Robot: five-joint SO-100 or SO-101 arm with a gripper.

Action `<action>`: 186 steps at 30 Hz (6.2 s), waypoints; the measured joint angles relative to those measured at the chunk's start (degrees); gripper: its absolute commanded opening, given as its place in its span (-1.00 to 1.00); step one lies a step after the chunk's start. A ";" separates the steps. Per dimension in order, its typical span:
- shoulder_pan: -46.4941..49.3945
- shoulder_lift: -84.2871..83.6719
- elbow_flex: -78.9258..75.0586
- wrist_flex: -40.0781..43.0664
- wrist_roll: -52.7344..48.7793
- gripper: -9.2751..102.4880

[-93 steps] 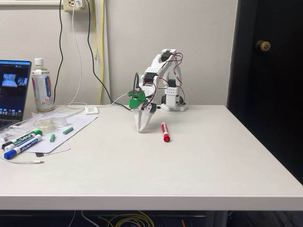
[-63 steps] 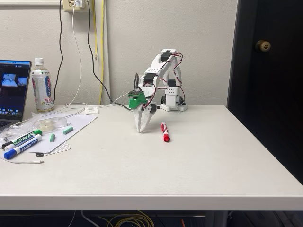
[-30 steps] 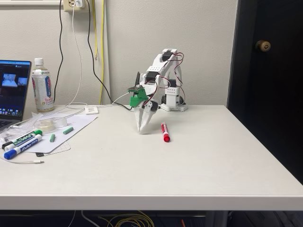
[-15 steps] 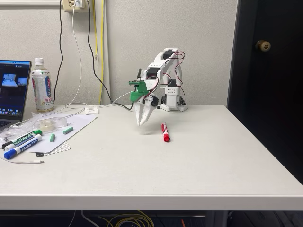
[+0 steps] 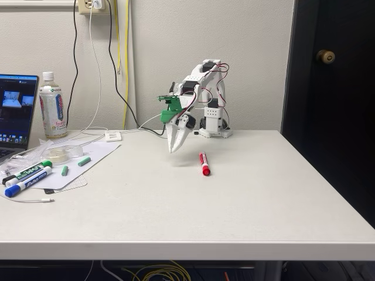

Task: Pick up the red marker.

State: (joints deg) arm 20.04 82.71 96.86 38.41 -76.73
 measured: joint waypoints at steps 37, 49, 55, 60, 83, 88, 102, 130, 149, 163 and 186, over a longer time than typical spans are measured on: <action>-10.20 10.99 0.00 21.71 -11.07 -0.82; -12.83 11.34 5.27 19.42 -12.39 -0.68; -12.83 11.34 8.88 14.68 -12.39 -0.64; -12.83 11.34 10.37 11.43 -12.39 -0.60; -12.74 5.27 10.46 4.31 -13.27 -0.50; -12.39 4.31 10.46 3.25 -13.71 -0.51; -11.78 0.79 10.46 0.79 -14.33 -0.51; -11.69 -0.35 13.45 -4.31 -13.71 -0.73; -11.78 -0.35 13.45 -4.22 -12.83 -0.83; -12.04 0.26 13.45 -3.60 -9.58 -0.83; -16.96 29.79 13.80 6.86 14.41 -0.83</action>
State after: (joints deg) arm 3.08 112.50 110.65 45.26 -62.31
